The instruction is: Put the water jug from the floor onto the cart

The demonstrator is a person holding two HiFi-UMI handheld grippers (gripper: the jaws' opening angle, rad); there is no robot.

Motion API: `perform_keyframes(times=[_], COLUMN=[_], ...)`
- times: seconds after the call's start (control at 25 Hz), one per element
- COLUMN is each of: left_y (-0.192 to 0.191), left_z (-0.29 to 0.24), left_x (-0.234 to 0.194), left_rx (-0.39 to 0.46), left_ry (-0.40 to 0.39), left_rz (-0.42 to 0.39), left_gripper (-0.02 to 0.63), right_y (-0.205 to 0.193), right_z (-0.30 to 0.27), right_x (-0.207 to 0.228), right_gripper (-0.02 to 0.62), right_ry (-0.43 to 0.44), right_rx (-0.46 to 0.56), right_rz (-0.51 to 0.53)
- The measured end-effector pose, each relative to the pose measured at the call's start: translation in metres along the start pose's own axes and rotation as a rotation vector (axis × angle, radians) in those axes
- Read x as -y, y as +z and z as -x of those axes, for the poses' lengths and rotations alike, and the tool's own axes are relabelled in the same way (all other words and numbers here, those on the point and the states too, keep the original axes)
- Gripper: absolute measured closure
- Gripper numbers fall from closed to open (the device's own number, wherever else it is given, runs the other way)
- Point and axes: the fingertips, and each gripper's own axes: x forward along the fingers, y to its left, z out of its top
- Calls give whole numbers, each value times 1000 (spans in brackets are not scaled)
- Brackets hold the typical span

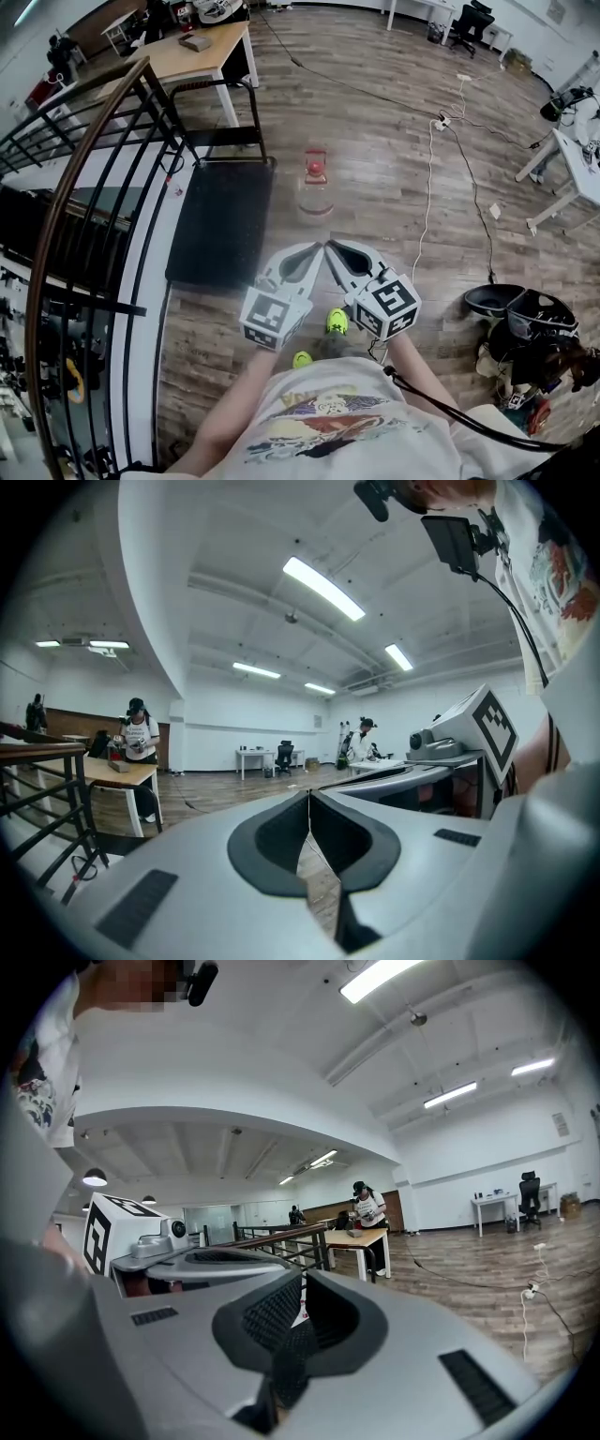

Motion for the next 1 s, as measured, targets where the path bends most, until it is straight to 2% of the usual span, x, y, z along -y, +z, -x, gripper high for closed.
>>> perform_keyframes(times=[0.44,0.76,1.0], left_y=[-3,-5,-3], left_z=[-81,-142,-163], left_x=[-43,-46,-49], left_rx=[-34,-45,-61], left_ry=[62,93,95], left_rz=[21,23,11], left_gripper=[592,592,592], right_y=[6,3,5], right_z=[-42,-47,-52], right_x=[78,138,158], right_gripper=[571,571,571], right_ry=[62,98,106], right_rx=[-21,-36,-38], right_rz=[-22,-29,-25])
